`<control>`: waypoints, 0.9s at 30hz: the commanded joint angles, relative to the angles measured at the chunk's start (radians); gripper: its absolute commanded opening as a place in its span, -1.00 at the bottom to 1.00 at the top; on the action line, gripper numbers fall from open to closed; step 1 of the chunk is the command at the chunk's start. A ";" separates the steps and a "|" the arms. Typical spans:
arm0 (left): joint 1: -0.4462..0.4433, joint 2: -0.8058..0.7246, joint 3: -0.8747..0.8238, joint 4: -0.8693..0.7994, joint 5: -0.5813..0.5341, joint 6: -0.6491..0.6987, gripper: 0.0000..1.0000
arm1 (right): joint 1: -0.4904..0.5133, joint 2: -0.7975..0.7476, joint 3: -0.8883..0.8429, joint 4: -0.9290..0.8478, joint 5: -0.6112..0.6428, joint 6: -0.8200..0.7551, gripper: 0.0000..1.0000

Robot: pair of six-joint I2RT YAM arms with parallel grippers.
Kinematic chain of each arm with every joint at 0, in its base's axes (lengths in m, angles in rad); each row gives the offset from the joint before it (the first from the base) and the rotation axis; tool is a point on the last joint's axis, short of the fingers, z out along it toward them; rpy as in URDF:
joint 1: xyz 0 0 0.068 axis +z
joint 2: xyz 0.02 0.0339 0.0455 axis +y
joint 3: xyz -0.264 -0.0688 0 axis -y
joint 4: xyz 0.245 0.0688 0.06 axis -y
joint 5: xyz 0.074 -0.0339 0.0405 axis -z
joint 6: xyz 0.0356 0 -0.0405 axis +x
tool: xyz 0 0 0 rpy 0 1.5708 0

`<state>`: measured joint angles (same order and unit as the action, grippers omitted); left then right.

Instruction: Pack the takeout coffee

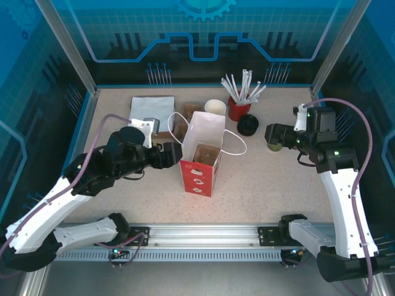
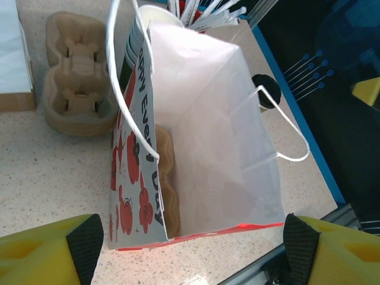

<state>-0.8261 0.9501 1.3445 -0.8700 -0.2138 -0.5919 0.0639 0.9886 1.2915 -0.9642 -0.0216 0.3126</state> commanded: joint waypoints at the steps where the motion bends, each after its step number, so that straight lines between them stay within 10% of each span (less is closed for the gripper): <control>1: -0.004 -0.009 0.101 -0.095 -0.034 0.069 0.66 | -0.017 -0.001 -0.013 0.004 0.007 -0.018 1.00; 14: 0.012 0.277 0.491 -0.342 -0.008 0.377 0.73 | -0.018 -0.012 -0.038 -0.015 -0.015 -0.027 1.00; 27: 0.210 0.718 0.885 -0.511 0.174 0.647 0.75 | -0.018 -0.036 -0.065 -0.031 -0.024 -0.030 1.00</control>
<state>-0.6399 1.5982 2.1551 -1.3033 -0.0757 -0.0467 0.0624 0.9707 1.2369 -0.9810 -0.0341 0.2943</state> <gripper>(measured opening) 0.874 0.999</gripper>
